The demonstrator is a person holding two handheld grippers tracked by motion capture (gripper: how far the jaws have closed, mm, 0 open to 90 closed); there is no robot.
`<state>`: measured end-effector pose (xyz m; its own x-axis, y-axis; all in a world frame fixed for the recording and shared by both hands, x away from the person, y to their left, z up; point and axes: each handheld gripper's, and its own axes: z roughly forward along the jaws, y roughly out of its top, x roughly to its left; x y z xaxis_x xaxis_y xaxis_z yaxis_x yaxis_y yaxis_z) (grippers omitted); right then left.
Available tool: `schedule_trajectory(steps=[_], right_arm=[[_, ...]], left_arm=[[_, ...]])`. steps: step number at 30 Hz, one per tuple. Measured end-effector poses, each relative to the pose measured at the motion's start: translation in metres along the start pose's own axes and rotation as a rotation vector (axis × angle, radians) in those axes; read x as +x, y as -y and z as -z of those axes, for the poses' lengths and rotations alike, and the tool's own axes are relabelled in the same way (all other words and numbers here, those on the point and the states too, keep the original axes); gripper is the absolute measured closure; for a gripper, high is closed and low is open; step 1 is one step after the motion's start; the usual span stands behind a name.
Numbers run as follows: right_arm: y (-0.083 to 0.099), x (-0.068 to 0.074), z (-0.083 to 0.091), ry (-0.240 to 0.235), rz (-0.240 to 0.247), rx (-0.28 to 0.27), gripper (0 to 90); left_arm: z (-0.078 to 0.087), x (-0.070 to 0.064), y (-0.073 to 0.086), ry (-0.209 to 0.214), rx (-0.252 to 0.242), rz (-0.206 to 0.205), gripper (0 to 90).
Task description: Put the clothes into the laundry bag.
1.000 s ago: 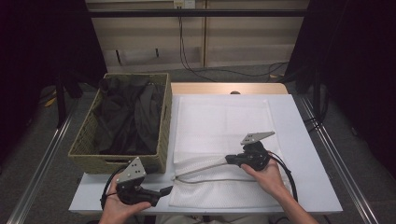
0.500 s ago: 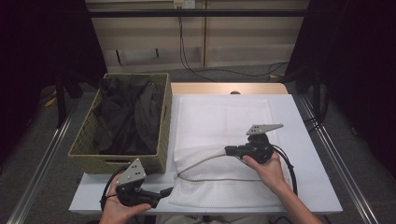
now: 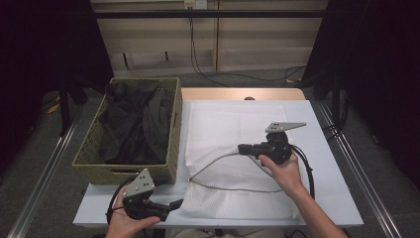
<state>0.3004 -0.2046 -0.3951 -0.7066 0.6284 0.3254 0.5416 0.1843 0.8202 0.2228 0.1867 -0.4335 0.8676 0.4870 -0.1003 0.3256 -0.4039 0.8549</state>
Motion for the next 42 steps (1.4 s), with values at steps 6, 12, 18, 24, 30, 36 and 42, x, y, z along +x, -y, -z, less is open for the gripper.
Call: schedule_trajectory(steps=[6,12,18,24,30,36,42], right_arm=[[-0.012,0.001,0.004,-0.011,0.016,-0.04,90.0],[-0.02,0.001,0.009,-0.026,0.016,-0.078,90.0],[-0.031,0.004,0.014,-0.032,0.034,-0.117,90.0],[-0.028,0.005,0.017,-0.023,0.049,-0.106,90.0],[-0.027,0.007,0.011,-0.036,0.05,-0.093,90.0],[-0.027,0.006,0.009,-0.04,0.05,-0.085,90.0],[-0.027,0.005,0.009,-0.042,0.047,-0.087,90.0]], left_arm=[[0.001,0.001,0.0,-0.002,-0.004,-0.003,16.8],[0.005,0.0,0.0,-0.021,-0.028,0.002,16.5],[0.005,-0.003,-0.001,-0.015,-0.031,-0.008,16.4],[0.01,-0.004,-0.004,0.006,-0.047,0.008,20.7],[0.022,0.004,-0.021,-0.053,-0.092,-0.005,18.4],[0.032,0.032,-0.037,-0.05,-0.09,0.03,17.0],[0.041,0.049,-0.05,-0.11,-0.136,0.087,15.7]])
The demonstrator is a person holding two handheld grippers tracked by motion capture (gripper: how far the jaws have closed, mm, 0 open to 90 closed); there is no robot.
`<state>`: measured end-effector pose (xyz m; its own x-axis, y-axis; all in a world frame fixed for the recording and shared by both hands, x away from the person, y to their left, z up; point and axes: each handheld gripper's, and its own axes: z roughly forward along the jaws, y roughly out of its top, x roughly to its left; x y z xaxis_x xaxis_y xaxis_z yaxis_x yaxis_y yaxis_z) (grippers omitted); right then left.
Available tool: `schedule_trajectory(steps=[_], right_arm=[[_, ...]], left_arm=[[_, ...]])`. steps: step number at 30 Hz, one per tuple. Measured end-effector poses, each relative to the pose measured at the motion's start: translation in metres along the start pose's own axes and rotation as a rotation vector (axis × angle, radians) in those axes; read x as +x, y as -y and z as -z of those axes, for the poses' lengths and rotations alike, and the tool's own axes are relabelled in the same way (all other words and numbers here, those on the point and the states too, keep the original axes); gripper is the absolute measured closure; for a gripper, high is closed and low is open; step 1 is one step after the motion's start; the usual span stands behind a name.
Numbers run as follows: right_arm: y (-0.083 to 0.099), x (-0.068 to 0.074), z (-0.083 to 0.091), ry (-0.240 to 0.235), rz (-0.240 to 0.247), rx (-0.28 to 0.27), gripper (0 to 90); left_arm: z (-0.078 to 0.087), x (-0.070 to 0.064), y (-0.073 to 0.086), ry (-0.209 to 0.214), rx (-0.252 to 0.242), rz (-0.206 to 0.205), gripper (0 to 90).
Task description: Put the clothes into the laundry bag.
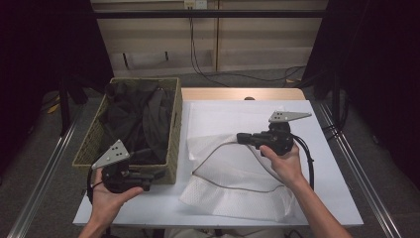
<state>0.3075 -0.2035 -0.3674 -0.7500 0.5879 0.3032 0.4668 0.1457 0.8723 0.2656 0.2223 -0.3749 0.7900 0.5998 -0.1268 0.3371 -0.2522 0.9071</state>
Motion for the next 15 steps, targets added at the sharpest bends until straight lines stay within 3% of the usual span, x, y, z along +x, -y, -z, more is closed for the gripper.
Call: schedule_trajectory(steps=[3,5,8,12,14,15], right_arm=[[0.001,-0.001,0.0,0.004,-0.002,0.003,90.0],[0.001,0.0,0.0,0.004,0.0,0.004,90.0],[0.001,-0.001,0.0,0.004,0.001,0.005,90.0],[0.001,-0.002,-0.001,0.004,0.0,0.007,90.0],[0.001,-0.002,-0.002,0.0,-0.001,0.008,90.0],[0.001,-0.002,-0.002,-0.002,-0.003,0.009,90.0]], left_arm=[[-0.001,0.021,-0.007,-0.035,-0.006,0.013,16.1],[-0.001,0.03,-0.013,-0.085,-0.012,0.007,16.2],[-0.003,0.047,-0.024,-0.094,-0.008,0.029,15.7],[-0.012,0.063,-0.037,-0.129,0.042,0.022,14.0],[-0.017,0.071,-0.041,-0.178,0.054,0.035,10.9],[-0.02,0.077,-0.043,-0.168,0.06,0.04,9.5]])
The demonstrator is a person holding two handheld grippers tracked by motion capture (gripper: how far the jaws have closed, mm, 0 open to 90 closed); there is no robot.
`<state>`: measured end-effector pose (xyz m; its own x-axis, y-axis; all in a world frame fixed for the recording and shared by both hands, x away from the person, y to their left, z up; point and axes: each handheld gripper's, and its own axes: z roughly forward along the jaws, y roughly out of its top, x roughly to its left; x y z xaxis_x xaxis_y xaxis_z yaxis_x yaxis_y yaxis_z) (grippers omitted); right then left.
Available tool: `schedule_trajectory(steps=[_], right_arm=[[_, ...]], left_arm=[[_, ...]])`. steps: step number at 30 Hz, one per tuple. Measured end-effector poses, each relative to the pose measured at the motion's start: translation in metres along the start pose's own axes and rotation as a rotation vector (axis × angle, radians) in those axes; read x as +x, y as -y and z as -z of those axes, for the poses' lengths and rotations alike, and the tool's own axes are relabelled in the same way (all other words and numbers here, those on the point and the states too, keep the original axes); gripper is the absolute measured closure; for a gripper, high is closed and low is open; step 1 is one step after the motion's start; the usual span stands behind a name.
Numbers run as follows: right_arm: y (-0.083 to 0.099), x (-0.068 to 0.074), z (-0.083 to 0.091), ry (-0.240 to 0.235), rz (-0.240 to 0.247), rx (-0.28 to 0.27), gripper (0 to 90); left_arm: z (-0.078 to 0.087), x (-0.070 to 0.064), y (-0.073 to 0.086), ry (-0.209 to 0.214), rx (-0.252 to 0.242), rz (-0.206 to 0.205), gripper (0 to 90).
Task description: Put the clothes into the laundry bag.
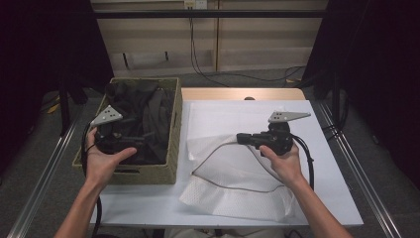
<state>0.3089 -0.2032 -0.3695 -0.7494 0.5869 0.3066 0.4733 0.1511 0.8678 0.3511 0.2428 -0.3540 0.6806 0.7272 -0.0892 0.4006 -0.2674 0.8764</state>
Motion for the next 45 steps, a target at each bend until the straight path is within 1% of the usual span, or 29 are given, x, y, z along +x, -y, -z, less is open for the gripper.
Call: schedule_trajectory(steps=[2,5,7,9,11,13,14,16,18,19,22,23,24,26,27,28,29,30,31,34,36,37,38,39,40,41,42,44,45], right_arm=[[0.0,0.0,0.0,0.0,-0.001,0.001,90.0],[0.0,0.0,0.0,0.004,0.003,0.002,90.0],[0.001,0.0,0.0,0.01,0.011,0.008,90.0],[0.002,0.0,-0.002,0.012,0.013,0.012,90.0],[0.002,-0.001,-0.002,0.013,0.011,0.014,90.0],[0.003,-0.001,-0.002,0.014,0.012,0.016,90.0],[0.002,0.0,-0.002,0.013,0.013,0.018,90.0],[0.003,0.0,-0.003,0.018,0.014,0.02,90.0],[0.003,0.0,-0.003,0.017,0.011,0.021,90.0],[0.003,0.0,-0.004,0.015,0.011,0.023,90.0],[0.004,0.0,-0.005,0.014,0.013,0.03,90.0],[0.004,0.0,-0.006,0.015,0.014,0.032,90.0],[0.004,0.0,-0.006,0.02,0.024,0.035,90.0],[0.004,0.001,-0.007,0.023,0.022,0.041,90.0],[0.004,0.001,-0.007,0.026,0.024,0.045,90.0],[0.005,0.001,-0.008,0.027,0.024,0.049,90.0],[0.005,0.001,-0.008,0.027,0.024,0.049,90.0],[0.005,0.001,-0.008,0.025,0.024,0.052,90.0],[0.005,0.001,-0.009,0.023,0.025,0.056,90.0],[0.005,0.001,-0.009,0.022,0.026,0.059,90.0],[0.005,0.001,-0.009,0.021,0.026,0.061,90.0],[0.005,0.001,-0.009,0.022,0.024,0.061,90.0],[0.005,0.001,-0.009,0.022,0.024,0.061,90.0],[0.005,0.001,-0.009,0.022,0.025,0.061,90.0],[0.005,0.001,-0.009,0.021,0.024,0.062,90.0],[0.005,0.001,-0.008,0.015,0.02,0.059,90.0],[0.005,0.0,-0.008,0.009,0.012,0.053,90.0],[0.005,0.0,-0.007,0.019,0.015,0.057,90.0],[0.005,0.0,-0.007,0.02,0.015,0.057,90.0]], left_arm=[[-0.007,0.007,-0.002,-0.026,0.025,-0.007,10.9],[-0.018,0.024,-0.004,-0.014,0.073,0.015,10.4],[-0.022,0.032,-0.005,-0.061,0.083,0.01,13.1],[-0.026,0.04,-0.006,-0.055,0.086,0.038,10.3],[-0.03,0.048,-0.006,-0.083,0.099,0.055,9.7],[-0.036,0.058,-0.003,-0.074,0.117,0.081,10.3],[-0.038,0.062,-0.002,-0.096,0.12,0.084,12.2],[-0.044,0.07,0.001,-0.122,0.141,0.108,8.3],[-0.051,0.074,0.003,-0.149,0.167,0.117,6.8],[-0.053,0.077,0.004,-0.168,0.188,0.11,6.0],[-0.061,0.083,0.005,-0.184,0.25,0.12,4.5],[-0.064,0.084,0.005,-0.183,0.274,0.111,4.6],[-0.067,0.085,0.005,-0.199,0.296,0.099,6.5],[-0.073,0.087,0.007,-0.182,0.309,0.133,4.0],[-0.076,0.087,0.007,-0.175,0.321,0.138,3.5],[-0.079,0.086,0.008,-0.175,0.344,0.121,3.2],[-0.079,0.086,0.008,-0.175,0.344,0.121,1.9],[-0.084,0.084,0.01,-0.173,0.364,0.12,1.9],[-0.089,0.082,0.012,-0.159,0.405,0.102,0.6],[-0.099,0.075,0.015,-0.165,0.524,-0.007,0.1],[-0.101,0.073,0.017,-0.17,0.528,-0.012,0.1],[-0.102,0.075,0.02,-0.175,0.554,-0.045,0.1],[-0.102,0.076,0.021,-0.192,0.557,-0.04,0.5],[-0.102,0.079,0.022,-0.209,0.562,-0.056,2.8],[-0.102,0.081,0.023,-0.219,0.555,-0.044,3.2],[-0.101,0.083,0.023,-0.228,0.569,-0.041,3.3],[-0.099,0.086,0.023,-0.253,0.574,-0.037,3.4],[-0.099,0.088,0.025,-0.274,0.551,0.011,4.1],[-0.1,0.09,0.026,-0.295,0.562,0.0,4.0]])
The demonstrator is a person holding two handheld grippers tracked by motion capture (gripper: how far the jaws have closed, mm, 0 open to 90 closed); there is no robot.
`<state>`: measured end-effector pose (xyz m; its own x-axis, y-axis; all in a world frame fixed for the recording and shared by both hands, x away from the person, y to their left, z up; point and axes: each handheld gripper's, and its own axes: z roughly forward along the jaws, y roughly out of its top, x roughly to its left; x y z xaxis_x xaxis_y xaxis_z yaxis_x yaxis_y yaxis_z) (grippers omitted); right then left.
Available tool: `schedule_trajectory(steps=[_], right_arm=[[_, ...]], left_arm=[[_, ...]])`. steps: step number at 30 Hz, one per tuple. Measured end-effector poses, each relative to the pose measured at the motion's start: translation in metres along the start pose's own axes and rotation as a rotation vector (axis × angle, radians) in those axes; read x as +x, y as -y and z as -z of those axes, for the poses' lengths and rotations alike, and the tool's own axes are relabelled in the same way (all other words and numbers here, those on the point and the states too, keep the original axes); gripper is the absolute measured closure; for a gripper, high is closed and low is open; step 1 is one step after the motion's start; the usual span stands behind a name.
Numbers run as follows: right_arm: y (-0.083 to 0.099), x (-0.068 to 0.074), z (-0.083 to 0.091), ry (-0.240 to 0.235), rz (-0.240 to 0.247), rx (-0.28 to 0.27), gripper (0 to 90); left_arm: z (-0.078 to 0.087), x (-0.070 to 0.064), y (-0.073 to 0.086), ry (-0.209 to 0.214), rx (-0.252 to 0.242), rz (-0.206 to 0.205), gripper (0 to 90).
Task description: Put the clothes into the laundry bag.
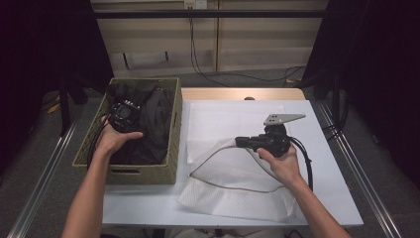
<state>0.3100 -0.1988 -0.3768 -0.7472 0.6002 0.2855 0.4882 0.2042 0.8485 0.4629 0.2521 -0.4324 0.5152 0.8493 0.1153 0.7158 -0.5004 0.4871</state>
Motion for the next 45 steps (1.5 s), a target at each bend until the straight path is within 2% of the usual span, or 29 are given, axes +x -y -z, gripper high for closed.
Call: schedule_trajectory(steps=[1,2,4,7,8,9,10,14,16,17,18,19,20,21,22,23,24,25,27,30,33,34,36,37,40,44,45], right_arm=[[0.0,0.0,0.0,0.001,-0.004,0.002,90.0],[0.0,0.0,0.0,0.001,-0.004,0.003,90.0],[0.001,0.001,0.0,0.003,0.0,0.005,90.0],[0.001,0.003,-0.001,0.005,0.005,0.008,90.0],[0.001,0.003,-0.001,0.002,0.006,0.008,90.0],[0.001,0.003,-0.002,0.003,0.006,0.011,90.0],[0.001,0.003,-0.003,0.002,0.006,0.014,90.0],[0.002,0.002,-0.003,0.004,0.006,0.017,90.0],[0.002,0.002,-0.002,0.005,0.005,0.016,90.0],[0.002,0.002,-0.002,0.003,0.006,0.015,90.0],[0.002,0.002,-0.001,0.004,0.006,0.015,90.0],[0.002,0.002,-0.001,0.003,0.006,0.013,90.0],[0.001,0.002,0.0,0.002,0.006,0.012,90.0],[0.002,0.002,-0.001,0.002,0.006,0.013,90.0],[0.002,0.002,-0.001,0.003,0.01,0.016,90.0],[0.002,0.002,-0.002,0.002,0.008,0.015,90.0],[0.002,0.002,-0.002,0.002,0.007,0.016,90.0],[0.002,0.002,-0.003,0.002,0.008,0.017,90.0],[0.002,0.003,-0.002,0.004,0.009,0.017,90.0],[0.001,0.002,-0.002,0.005,0.01,0.015,90.0],[0.001,0.002,-0.001,0.008,0.016,0.013,90.0],[0.0,0.001,0.0,0.009,0.012,0.012,90.0],[0.0,0.0,0.002,0.014,0.008,0.006,90.0],[0.0,-0.001,0.003,0.015,0.007,0.004,90.0],[-0.001,-0.003,0.004,0.017,0.003,-0.001,90.0],[0.0,-0.004,0.002,0.022,-0.004,-0.001,90.0],[-0.001,-0.003,0.002,0.021,-0.003,0.0,90.0]], left_arm=[[-0.001,0.001,0.0,-0.005,0.006,-0.022,3.5],[-0.003,0.002,0.001,-0.002,0.005,-0.028,2.8],[-0.008,0.001,0.002,0.014,0.027,-0.071,0.3],[-0.014,-0.004,0.005,0.053,0.06,-0.096,0.0],[-0.015,-0.005,0.005,0.05,0.057,-0.104,0.0],[-0.015,-0.007,0.005,0.075,0.072,-0.087,0.0],[-0.015,-0.009,0.004,0.086,0.094,-0.097,0.0],[-0.015,-0.013,-0.001,0.108,0.156,-0.098,0.0],[-0.017,-0.012,-0.003,0.099,0.164,-0.098,0.2],[-0.016,-0.01,-0.005,0.087,0.178,-0.112,0.4],[-0.017,-0.011,-0.006,0.067,0.186,-0.099,4.5],[-0.017,-0.011,-0.006,0.067,0.186,-0.099,6.3],[-0.017,-0.012,-0.008,0.027,0.196,-0.108,10.3],[-0.018,-0.012,-0.009,0.013,0.195,-0.104,14.3],[-0.017,-0.013,-0.01,0.007,0.203,-0.101,15.9],[-0.017,-0.012,-0.011,-0.008,0.207,-0.116,18.5],[-0.016,-0.012,-0.011,-0.014,0.203,-0.101,23.8],[-0.014,-0.01,-0.013,-0.017,0.213,-0.104,28.8],[-0.013,-0.008,-0.014,-0.034,0.207,-0.091,41.0],[-0.012,-0.01,-0.016,-0.072,0.199,-0.099,51.5],[-0.008,-0.012,-0.017,-0.067,0.2,-0.11,58.1],[-0.005,-0.01,-0.017,-0.051,0.189,-0.096,60.8],[0.0,-0.006,-0.016,-0.028,0.148,-0.061,63.7],[0.005,-0.004,-0.017,-0.023,0.124,-0.081,64.9],[0.011,-0.004,-0.017,-0.024,0.084,-0.058,66.0],[0.022,-0.005,-0.015,-0.022,0.025,-0.059,67.0],[0.022,-0.005,-0.015,-0.022,0.025,-0.059,67.2]])
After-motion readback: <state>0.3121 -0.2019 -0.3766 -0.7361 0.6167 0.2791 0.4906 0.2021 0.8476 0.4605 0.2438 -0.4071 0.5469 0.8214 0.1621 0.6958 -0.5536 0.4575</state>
